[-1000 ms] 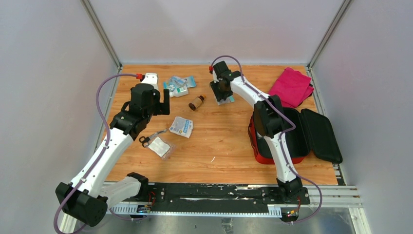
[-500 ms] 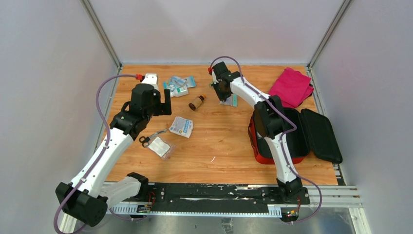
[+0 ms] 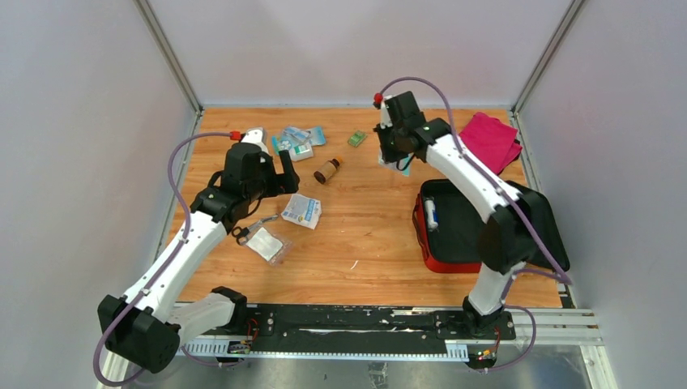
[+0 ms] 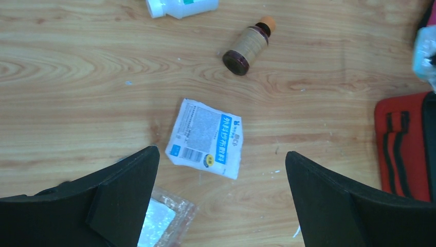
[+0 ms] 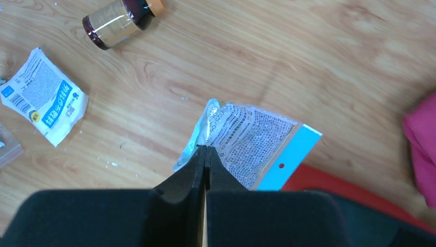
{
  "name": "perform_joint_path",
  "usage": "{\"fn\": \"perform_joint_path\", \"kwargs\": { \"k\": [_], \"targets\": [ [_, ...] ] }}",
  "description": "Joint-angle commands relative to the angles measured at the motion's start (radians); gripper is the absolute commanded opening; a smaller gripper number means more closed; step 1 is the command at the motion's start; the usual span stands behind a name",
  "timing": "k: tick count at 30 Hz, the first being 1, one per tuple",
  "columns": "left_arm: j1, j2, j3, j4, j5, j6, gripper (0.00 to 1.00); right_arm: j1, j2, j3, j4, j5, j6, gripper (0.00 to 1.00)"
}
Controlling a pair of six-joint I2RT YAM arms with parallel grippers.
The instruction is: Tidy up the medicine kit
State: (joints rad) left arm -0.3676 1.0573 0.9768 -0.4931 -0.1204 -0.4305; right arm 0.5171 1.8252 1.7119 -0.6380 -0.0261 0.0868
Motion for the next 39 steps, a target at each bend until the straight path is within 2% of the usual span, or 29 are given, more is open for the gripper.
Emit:
{"fn": "perform_joint_path", "kwargs": {
  "k": [1,9,13,17,21,29,31,33,36,39],
  "targets": [
    [0.009,0.018,-0.027,0.074,0.059,-0.081,0.99,0.009,-0.212,-0.155,-0.062,0.092,0.064,0.00],
    [0.030,0.032,-0.021,0.074,-0.001,-0.063,1.00,-0.085,-0.636,-0.518,-0.169,0.202,0.116,0.00],
    [0.032,0.056,-0.014,0.081,0.000,-0.074,1.00,-0.179,-0.727,-0.644,-0.186,0.198,0.118,0.00],
    [0.033,0.075,-0.018,0.115,0.046,-0.110,1.00,-0.244,-0.719,-0.713,-0.121,0.160,0.103,0.00],
    [0.035,0.092,-0.021,0.139,0.082,-0.122,1.00,-0.257,-0.618,-0.719,-0.047,0.172,0.087,0.00],
    [0.038,0.160,0.000,0.116,0.083,-0.073,1.00,-0.279,-0.397,-0.659,-0.025,0.328,0.046,0.00],
    [0.038,0.182,0.001,0.098,0.066,-0.062,1.00,-0.283,-0.375,-0.659,-0.025,0.332,0.048,0.06],
    [0.038,0.203,0.000,0.074,0.031,-0.060,1.00,-0.283,-0.371,-0.661,-0.023,0.302,0.057,0.23],
    [0.038,0.214,-0.009,0.043,-0.014,-0.067,1.00,-0.284,-0.385,-0.667,-0.020,0.274,0.068,0.39],
    [0.038,0.211,-0.020,0.011,-0.058,-0.086,1.00,-0.283,-0.426,-0.663,-0.031,0.267,0.068,0.46]
  ]
}}
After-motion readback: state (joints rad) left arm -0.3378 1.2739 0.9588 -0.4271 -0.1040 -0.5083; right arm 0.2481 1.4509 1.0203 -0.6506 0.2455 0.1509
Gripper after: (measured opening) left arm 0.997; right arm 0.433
